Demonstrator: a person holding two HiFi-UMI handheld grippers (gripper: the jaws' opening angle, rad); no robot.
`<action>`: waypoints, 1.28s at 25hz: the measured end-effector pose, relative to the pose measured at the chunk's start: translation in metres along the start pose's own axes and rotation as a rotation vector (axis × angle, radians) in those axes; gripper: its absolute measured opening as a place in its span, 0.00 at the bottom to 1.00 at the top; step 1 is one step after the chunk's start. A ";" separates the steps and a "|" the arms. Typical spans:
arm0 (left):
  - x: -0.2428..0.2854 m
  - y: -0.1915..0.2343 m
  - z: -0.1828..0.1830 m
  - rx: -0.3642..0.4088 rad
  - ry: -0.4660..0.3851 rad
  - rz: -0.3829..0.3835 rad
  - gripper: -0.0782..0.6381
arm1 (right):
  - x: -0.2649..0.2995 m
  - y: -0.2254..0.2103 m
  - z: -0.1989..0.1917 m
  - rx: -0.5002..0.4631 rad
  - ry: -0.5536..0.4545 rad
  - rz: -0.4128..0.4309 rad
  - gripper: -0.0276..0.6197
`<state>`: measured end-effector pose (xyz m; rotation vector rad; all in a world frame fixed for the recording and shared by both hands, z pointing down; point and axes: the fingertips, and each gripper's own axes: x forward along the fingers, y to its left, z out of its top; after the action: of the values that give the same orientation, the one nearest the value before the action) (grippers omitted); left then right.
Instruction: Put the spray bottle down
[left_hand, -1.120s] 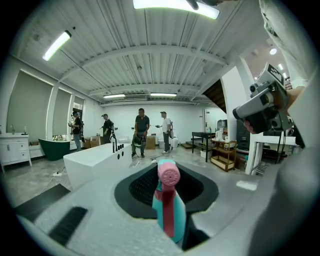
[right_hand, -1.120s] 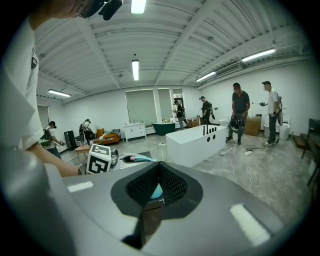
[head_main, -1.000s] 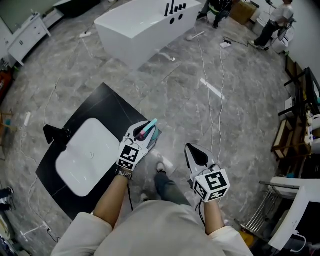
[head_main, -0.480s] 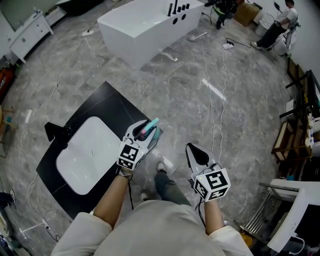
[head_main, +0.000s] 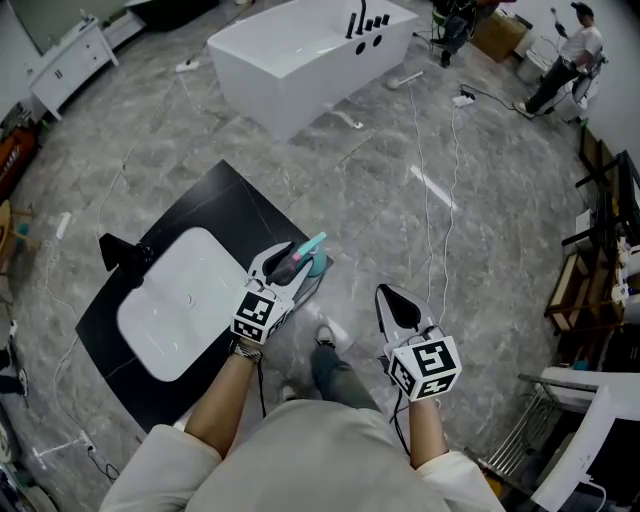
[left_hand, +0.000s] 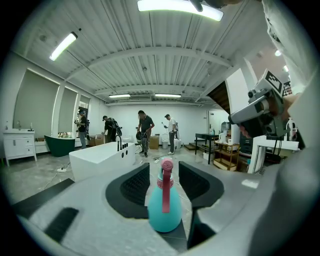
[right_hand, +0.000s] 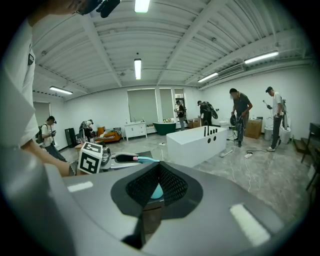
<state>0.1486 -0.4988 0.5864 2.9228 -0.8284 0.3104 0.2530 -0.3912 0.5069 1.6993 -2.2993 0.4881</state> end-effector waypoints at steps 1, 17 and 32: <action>-0.005 -0.001 0.001 -0.003 -0.004 0.006 0.37 | -0.001 0.002 0.001 -0.006 -0.004 0.001 0.05; -0.102 0.005 0.031 -0.004 -0.078 0.176 0.14 | -0.023 0.056 0.033 -0.102 -0.080 0.064 0.05; -0.201 -0.008 0.093 -0.003 -0.150 0.224 0.11 | -0.050 0.128 0.074 -0.197 -0.173 0.138 0.05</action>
<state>0.0015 -0.4029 0.4517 2.8810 -1.1803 0.1054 0.1462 -0.3426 0.4042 1.5510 -2.5032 0.1369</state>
